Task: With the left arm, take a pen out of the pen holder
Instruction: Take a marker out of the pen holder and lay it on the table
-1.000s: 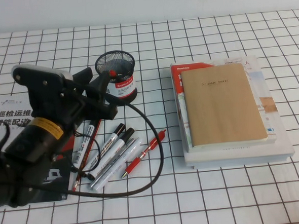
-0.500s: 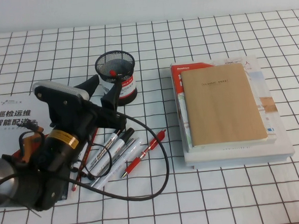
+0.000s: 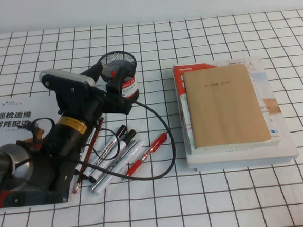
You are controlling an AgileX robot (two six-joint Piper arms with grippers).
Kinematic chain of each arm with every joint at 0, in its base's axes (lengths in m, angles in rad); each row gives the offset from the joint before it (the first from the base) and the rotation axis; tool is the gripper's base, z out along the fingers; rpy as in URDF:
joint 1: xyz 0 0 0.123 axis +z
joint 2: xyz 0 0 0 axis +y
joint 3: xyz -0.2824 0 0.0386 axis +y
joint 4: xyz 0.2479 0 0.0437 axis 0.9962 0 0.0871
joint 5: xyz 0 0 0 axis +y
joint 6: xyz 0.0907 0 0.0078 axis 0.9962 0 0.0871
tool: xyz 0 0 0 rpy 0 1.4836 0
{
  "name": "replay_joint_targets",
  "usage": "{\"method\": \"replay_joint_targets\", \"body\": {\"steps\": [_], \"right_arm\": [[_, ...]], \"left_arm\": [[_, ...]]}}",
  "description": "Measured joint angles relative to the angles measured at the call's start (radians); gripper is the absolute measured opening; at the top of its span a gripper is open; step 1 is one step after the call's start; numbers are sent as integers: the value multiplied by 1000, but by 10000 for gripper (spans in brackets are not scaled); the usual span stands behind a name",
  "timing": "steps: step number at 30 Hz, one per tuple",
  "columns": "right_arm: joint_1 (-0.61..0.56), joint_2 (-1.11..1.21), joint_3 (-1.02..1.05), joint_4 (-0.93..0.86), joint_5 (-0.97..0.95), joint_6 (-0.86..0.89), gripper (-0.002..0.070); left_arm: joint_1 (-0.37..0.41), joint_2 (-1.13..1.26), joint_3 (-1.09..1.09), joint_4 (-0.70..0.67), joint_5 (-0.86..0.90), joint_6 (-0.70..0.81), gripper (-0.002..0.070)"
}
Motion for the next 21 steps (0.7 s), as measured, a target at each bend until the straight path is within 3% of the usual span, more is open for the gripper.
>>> {"method": "replay_joint_targets", "body": {"steps": [21], "right_arm": [[0, 0, 0, 0, 0, 0, -14]], "left_arm": [[0, 67, -78, -23, 34, -2, 379]]}}
